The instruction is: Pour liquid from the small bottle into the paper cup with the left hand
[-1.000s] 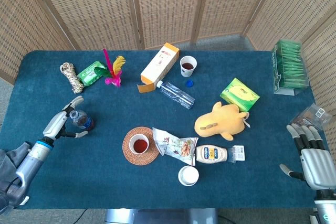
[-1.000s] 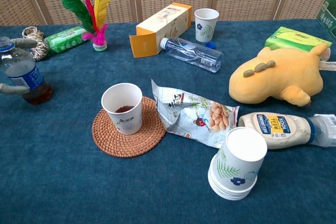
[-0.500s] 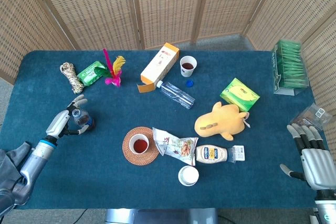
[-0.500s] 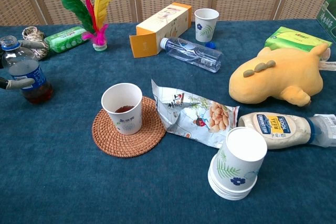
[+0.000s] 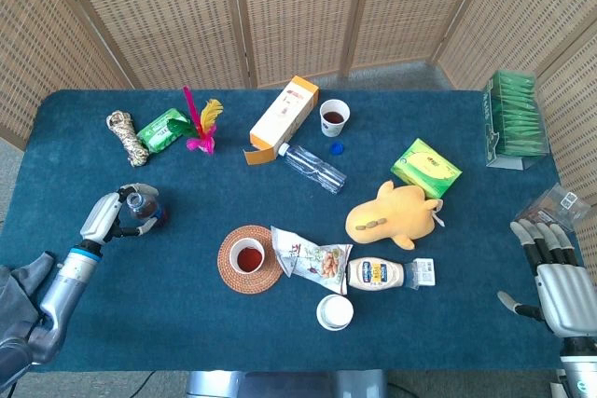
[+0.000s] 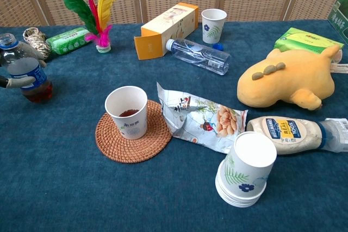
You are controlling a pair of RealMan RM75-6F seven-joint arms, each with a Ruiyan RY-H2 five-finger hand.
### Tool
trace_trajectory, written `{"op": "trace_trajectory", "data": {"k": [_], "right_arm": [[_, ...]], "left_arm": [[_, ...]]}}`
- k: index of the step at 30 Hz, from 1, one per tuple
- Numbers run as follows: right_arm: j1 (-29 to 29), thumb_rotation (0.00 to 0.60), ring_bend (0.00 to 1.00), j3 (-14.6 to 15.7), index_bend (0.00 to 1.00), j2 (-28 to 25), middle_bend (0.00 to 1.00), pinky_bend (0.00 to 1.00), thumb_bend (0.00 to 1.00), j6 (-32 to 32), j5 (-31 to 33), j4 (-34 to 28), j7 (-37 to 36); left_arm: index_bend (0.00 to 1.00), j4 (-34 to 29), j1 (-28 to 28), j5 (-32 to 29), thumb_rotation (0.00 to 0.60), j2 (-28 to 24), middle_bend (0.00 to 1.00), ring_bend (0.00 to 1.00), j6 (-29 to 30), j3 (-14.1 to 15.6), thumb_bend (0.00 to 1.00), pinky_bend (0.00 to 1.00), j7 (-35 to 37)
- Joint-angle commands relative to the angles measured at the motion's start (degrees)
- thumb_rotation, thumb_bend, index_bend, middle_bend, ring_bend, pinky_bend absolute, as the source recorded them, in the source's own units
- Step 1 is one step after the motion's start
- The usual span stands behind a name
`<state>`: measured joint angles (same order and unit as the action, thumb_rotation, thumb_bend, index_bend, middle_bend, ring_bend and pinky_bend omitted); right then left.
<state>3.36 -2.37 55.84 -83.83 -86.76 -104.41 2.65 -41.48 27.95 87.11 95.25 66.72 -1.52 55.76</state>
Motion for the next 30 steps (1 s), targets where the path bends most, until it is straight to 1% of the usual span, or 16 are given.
{"op": "trace_trajectory", "data": {"k": [1, 5, 10, 15, 25, 30], "right_arm": [[-0.01, 0.6, 0.0, 0.05, 0.0, -0.06, 0.0, 0.0, 0.0, -0.02, -0.11, -0.06, -0.12], [-0.07, 0.6, 0.0, 0.11, 0.0, -0.15, 0.0, 0.0, 0.0, -0.11, -0.24, -0.1, -0.26], [-0.1, 0.6, 0.0, 0.17, 0.0, -0.27, 0.0, 0.0, 0.0, -0.15, -0.36, -0.24, -0.4], [-0.1, 0.6, 0.0, 0.24, 0.0, -0.35, 0.0, 0.0, 0.0, -0.15, -0.5, -0.32, -0.5], [-0.2, 0.6, 0.0, 0.19, 0.0, -0.66, 0.0, 0.0, 0.0, -0.42, -0.62, -0.35, -1.41], [-0.15, 0.6, 0.0, 0.22, 0.0, -0.73, 0.0, 0.0, 0.0, -0.34, -0.75, -0.34, -1.74]], "left_arm": [[0.49, -1.94, -0.04, 0.41, 0.6, -1.92, 0.37, 0.28, 0.28, 0.27, 0.45, 0.35, -0.84], [0.5, -4.93, -0.07, 0.95, 0.6, -4.99, 0.38, 0.28, 0.2, 0.82, 0.46, 0.39, -2.39], [0.52, -8.74, 0.26, 1.87, 0.6, -8.76, 0.4, 0.29, 0.51, 1.32, 0.46, 0.39, -6.42], [0.54, -14.42, 1.29, 3.07, 0.6, -13.16, 0.42, 0.29, 0.27, 1.72, 0.47, 0.39, -11.65], [0.54, -26.56, 4.41, 4.85, 0.6, -21.14, 0.42, 0.28, -2.91, 2.23, 0.46, 0.38, -25.55], [0.55, -31.97, 6.29, 4.55, 0.6, -23.55, 0.43, 0.28, -5.9, 1.94, 0.46, 0.38, -33.1]]}}
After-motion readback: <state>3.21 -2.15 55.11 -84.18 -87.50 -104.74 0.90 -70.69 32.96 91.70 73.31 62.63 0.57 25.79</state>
